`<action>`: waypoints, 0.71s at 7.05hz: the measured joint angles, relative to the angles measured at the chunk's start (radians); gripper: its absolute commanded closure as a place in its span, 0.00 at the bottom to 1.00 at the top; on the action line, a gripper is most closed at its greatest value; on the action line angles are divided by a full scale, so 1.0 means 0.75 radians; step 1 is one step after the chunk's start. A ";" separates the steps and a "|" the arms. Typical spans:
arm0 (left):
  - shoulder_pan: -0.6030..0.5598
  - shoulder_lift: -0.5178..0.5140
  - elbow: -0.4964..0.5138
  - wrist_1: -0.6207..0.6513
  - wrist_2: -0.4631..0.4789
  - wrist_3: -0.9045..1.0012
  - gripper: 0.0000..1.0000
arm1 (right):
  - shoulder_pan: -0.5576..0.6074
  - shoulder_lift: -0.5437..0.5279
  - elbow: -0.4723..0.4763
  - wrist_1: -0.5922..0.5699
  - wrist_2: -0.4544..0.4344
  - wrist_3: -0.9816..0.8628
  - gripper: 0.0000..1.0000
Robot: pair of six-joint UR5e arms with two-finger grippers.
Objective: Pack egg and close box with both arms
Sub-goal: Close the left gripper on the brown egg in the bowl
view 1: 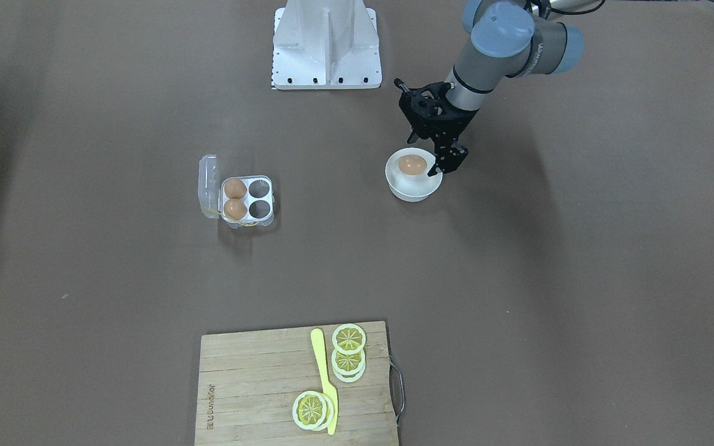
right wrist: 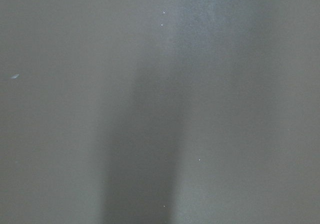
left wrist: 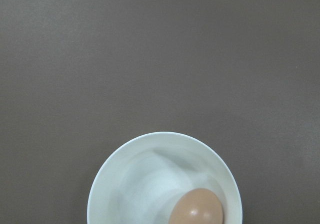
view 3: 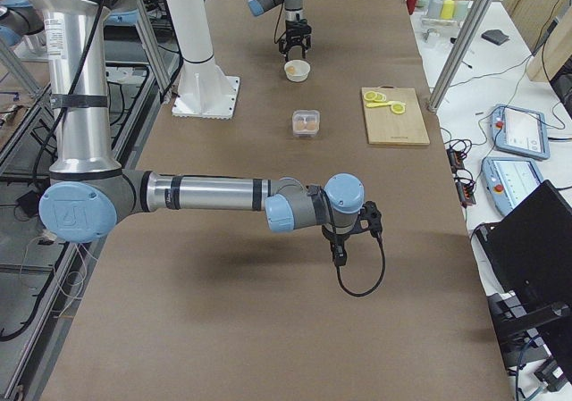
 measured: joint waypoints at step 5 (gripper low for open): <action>0.012 -0.016 0.046 0.003 -0.005 0.039 0.26 | 0.000 0.002 0.001 0.000 0.001 0.004 0.00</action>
